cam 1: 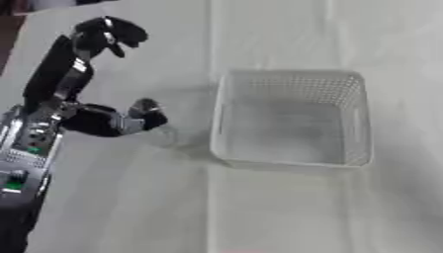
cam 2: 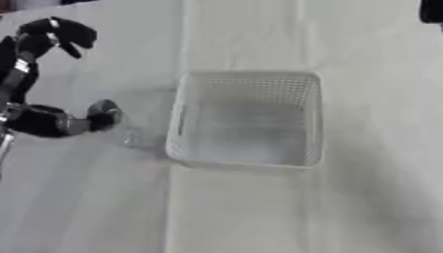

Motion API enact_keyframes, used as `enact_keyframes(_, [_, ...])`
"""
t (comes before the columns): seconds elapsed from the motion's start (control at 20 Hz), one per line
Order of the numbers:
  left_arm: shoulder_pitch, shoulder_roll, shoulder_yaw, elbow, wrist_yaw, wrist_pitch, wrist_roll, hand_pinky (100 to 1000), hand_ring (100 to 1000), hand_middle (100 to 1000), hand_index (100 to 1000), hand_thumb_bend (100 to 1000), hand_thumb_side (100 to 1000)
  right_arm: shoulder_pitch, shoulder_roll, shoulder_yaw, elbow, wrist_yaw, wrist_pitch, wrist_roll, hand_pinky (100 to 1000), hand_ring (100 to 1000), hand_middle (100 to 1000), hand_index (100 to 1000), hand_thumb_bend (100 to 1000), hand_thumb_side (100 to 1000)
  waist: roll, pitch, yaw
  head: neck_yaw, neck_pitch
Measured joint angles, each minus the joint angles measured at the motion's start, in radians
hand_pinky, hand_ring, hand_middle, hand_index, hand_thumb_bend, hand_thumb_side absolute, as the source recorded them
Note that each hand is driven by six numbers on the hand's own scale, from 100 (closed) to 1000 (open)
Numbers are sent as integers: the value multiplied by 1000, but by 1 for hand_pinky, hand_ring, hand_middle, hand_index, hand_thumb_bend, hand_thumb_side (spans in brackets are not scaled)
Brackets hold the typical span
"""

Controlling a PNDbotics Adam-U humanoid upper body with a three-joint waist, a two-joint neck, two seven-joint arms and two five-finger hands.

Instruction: Pick up objects on the table and place them in the box.

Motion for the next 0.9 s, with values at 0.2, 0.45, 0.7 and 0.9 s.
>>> enact_keyframes(0.2, [0,54,-15,0,-73,-4,-93,514,669,736,838,746,755,0,0,0,0,0,0,0,270,403,678,435,100,958,0,0,1,0,0])
enact_keyframes(0.45, [9,153,-57,-1,-93,-21,-214,486,631,704,807,720,741,0,0,1,0,0,1,1,269,402,677,431,100,957,1,0,-1,0,0])
enact_keyframes(0.7, [9,225,-84,-1,-55,-30,-286,460,610,668,786,666,729,0,0,1,0,0,5,5,268,400,677,431,100,956,8,0,-2,0,0])
enact_keyframes(0.9, [8,239,-96,-2,-12,-29,-311,447,600,650,778,641,733,0,0,1,0,0,9,9,267,399,676,429,100,953,10,0,-7,0,0])
